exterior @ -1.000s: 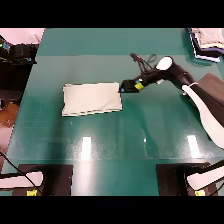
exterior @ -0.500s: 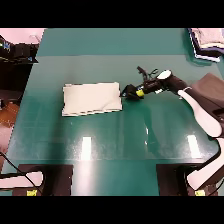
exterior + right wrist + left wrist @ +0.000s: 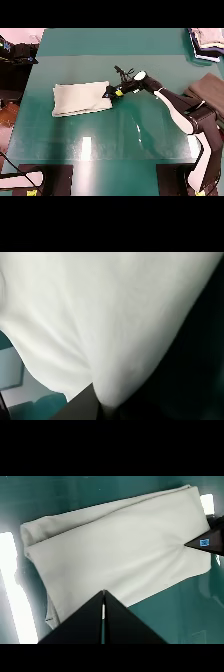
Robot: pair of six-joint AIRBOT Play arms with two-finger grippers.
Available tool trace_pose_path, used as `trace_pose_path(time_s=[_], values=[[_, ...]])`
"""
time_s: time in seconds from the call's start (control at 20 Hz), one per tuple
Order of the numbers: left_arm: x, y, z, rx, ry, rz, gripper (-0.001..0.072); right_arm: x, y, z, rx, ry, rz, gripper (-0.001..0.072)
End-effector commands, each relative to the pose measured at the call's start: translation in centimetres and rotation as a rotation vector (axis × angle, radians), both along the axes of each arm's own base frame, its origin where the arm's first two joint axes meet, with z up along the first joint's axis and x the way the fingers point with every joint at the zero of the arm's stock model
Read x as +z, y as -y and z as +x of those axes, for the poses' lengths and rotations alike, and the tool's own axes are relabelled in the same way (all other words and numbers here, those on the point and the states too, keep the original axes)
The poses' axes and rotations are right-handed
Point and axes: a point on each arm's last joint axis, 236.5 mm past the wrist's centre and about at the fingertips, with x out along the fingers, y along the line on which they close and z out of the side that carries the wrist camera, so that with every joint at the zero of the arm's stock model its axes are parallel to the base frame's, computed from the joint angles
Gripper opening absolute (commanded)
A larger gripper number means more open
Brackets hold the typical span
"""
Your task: Fold the shirts.
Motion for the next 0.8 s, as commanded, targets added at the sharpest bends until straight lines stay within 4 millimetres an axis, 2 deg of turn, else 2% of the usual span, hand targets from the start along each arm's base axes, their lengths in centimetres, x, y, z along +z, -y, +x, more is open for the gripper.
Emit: trace_pose_path(time_s=[0.0,0.1,0.2,0.3,0.4,0.45,0.5,0.65,0.75], values=[[-0.1,0.0,-0.2,-0.003,-0.007,0.0,0.0025,2.0,-1.0,0.7,0.026,0.083,0.018,0.0014],[-0.2,0.1,-0.5,-0.008,-0.019,0.0,0.0025,4.3,1.5,1.7,0.026,0.142,-0.014,0.0013],[-0.2,0.1,-0.6,-0.011,-0.026,-0.002,0.0025,7.1,6.3,3.4,-0.01,0.19,-0.08,0.0013],[-0.2,0.6,-0.6,-0.019,-0.024,-0.008,0.0025,10.4,12.7,4.8,-0.073,0.223,-0.148,0.0013],[-0.1,2.0,-0.7,-0.052,-0.02,-0.007,0.0025,13.3,20.7,6.0,-0.179,0.262,-0.247,0.0013],[-0.1,3.2,-0.7,-0.077,-0.013,-0.007,0.0025,14.2,23.2,6.3,-0.219,0.273,-0.275,0.0013],[0.1,5.1,-0.6,-0.114,0.003,-0.008,0.0025,16.9,30.1,6.6,-0.335,0.307,-0.337,0.0013],[0.3,9.4,-0.5,-0.196,0.037,-0.013,0.0025,20.8,39.5,6.0,-0.526,0.35,-0.377,0.0013],[0.2,11.9,-0.8,-0.247,0.047,-0.017,0.0025,22.3,44.5,5.0,-0.631,0.359,-0.4,0.0013]])
